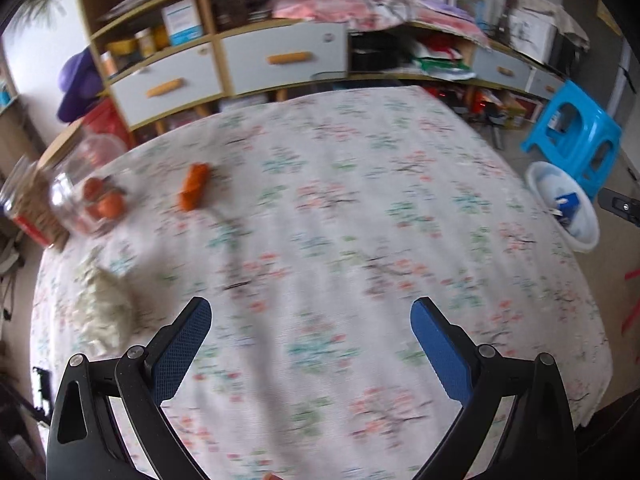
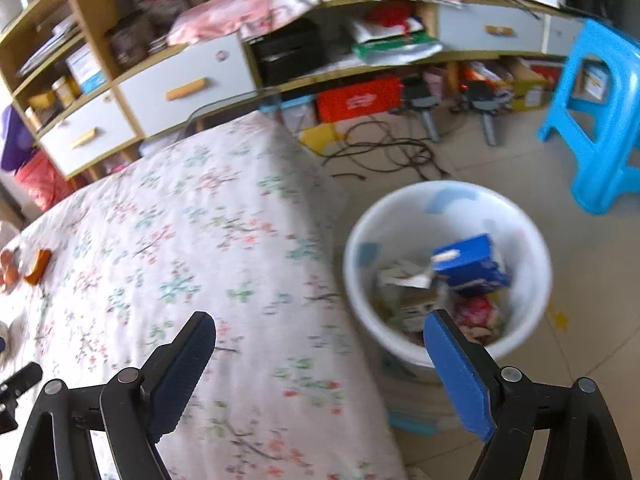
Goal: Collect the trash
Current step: 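Move both open tools back over the table toward the tissue and peel, then grasp the crumpled white tissue with the left tool while the right tool grasps the orange peel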
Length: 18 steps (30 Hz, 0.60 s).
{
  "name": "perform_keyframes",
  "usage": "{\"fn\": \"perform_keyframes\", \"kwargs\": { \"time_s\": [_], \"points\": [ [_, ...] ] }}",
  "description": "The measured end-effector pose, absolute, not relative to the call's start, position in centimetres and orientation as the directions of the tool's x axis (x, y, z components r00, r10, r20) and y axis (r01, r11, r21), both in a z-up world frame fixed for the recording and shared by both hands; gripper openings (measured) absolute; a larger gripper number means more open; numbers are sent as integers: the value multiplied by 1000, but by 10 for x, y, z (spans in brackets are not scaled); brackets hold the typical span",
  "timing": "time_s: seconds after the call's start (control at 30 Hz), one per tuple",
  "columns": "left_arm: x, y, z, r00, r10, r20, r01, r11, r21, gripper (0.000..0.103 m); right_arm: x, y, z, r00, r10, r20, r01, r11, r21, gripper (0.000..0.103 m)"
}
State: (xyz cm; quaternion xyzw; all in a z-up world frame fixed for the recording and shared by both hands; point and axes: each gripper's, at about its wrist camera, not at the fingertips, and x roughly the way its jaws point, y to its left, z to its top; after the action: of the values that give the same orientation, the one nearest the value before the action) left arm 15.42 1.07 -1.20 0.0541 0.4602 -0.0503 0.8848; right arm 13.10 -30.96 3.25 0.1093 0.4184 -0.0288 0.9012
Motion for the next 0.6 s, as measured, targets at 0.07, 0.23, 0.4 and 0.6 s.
{"fn": "perform_keyframes", "kwargs": {
  "time_s": [0.07, 0.23, 0.4, 0.6],
  "points": [
    [154, 30, -13, 578, -25, -816, 106, 993, 45, 101, 136, -298, 31, 647, 44, -761, 129, 978, 166, 89],
    [156, 72, -16, 578, -11, -816, 40, 999, 16, 101, 148, -277, 25, 635, 62, -770, 115, 978, 174, 90],
    [161, 106, -16, 571, 7, -821, -16, 1000, -2, 101, 160, -260, 22, 626, 89, -775, 117, 971, 206, 90],
    [166, 140, -18, 566, 38, -823, -83, 996, -11, 101, 173, -230, 23, 637, 85, -766, 88, 979, 182, 90]
  ]
}}
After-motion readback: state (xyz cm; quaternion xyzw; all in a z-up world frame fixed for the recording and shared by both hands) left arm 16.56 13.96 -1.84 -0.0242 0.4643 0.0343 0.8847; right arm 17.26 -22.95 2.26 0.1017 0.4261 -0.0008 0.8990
